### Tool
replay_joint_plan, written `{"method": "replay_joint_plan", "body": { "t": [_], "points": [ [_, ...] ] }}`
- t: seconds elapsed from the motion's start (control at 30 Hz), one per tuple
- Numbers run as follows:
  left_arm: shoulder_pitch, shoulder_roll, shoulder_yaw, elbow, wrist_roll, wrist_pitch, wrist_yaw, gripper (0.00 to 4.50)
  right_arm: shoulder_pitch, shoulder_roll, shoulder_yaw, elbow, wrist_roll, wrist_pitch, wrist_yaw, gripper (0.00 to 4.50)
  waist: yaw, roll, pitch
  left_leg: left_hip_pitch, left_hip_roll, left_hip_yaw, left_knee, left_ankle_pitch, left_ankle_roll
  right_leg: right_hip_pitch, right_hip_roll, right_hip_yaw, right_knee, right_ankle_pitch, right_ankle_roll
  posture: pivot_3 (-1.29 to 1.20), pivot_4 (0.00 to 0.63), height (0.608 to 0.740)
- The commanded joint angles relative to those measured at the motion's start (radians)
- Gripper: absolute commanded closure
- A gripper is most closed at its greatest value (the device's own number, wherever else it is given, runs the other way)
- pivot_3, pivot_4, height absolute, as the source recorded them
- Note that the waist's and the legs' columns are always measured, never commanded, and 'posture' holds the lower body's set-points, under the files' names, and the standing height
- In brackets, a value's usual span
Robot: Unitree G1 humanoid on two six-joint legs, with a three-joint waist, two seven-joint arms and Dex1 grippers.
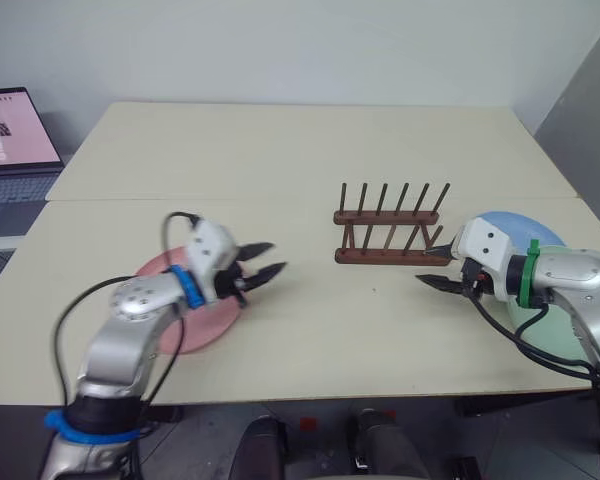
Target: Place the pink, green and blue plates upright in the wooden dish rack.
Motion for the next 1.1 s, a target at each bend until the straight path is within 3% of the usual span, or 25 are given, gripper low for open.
{"method": "replay_joint_plan", "body": {
  "t": [0.03, 0.1, 0.17, 0.43, 0.6, 0.83, 1.1],
  "points": [
    [0.072, -0.012, 0.243, -0.046, -0.086, 0.093, 0.138, 1.28, -0.059, -0.031, -0.037, -0.064, 0.109, 0.009, 0.089, 0.67, -0.002, 0.0, 0.0, 0.0, 0.0, 0.0, 0.0, 0.0, 0.0, 0.0, 0.0, 0.0, 0.0, 0.0, 0.0, 0.0, 0.15, 0.739],
    [0.098, -0.026, 0.316, -0.047, -0.12, 0.136, 0.195, 0.65, -0.082, -0.037, -0.027, -0.061, 0.126, -0.008, 0.115, 0.0, 0.0, -0.001, 0.0, 0.0, 0.0, 0.0, 0.0, 0.0, 0.0, 0.0, 0.0, 0.0, 0.0, 0.0, -0.002, 0.0, 0.15, 0.739],
    [0.128, -0.062, 0.424, -0.047, -0.193, 0.233, 0.281, 0.06, -0.124, -0.034, -0.002, -0.049, 0.146, -0.025, 0.155, 0.0, 0.003, -0.002, -0.001, 0.0, -0.001, 0.0, 0.001, 0.0, 0.0, 0.0, 0.0, 0.0, 0.0, 0.0, -0.002, 0.0, 0.15, 0.739],
    [0.263, -0.124, 0.601, -0.069, -0.334, 0.44, 0.468, 0.02, -0.259, 0.008, 0.082, 0.059, 0.136, -0.084, 0.229, 0.0, 0.004, -0.007, -0.002, -0.001, 0.0, 0.0, 0.0, 0.0, 0.0, 0.0, -0.002, 0.0, -0.001, 0.0, -0.002, 0.0, 0.15, 0.739],
    [0.297, -0.116, 0.56, -0.073, -0.414, 0.578, 0.495, 0.02, -0.311, 0.016, 0.105, 0.088, 0.136, -0.108, 0.265, 0.0, 0.008, -0.007, -0.002, -0.001, 0.0, -0.001, 0.0, 0.0, 0.0, -0.001, -0.002, 0.0, 0.0, -0.002, -0.006, 0.0, 0.15, 0.739],
    [0.232, -0.099, 0.51, -0.026, -0.44, 0.725, 0.567, 0.02, -0.351, 0.014, 0.108, 0.071, 0.158, -0.09, 0.29, 0.0, 0.011, -0.007, -0.002, 0.0, 0.0, -0.002, 0.0, 0.0, 0.0, -0.001, -0.003, 0.0, 0.0, -0.001, -0.007, 0.0, 0.15, 0.739],
    [0.148, -0.032, 0.432, 0.051, -0.41, 0.764, 0.559, 2.26, -0.344, 0.009, 0.102, 0.042, 0.168, -0.065, 0.283, 0.0, 0.029, -0.007, -0.002, 0.0, 0.0, -0.001, 0.0, 0.0, 0.0, -0.001, -0.004, 0.0, 0.0, 0.001, -0.011, 0.0, 0.15, 0.739]
  ]
}}
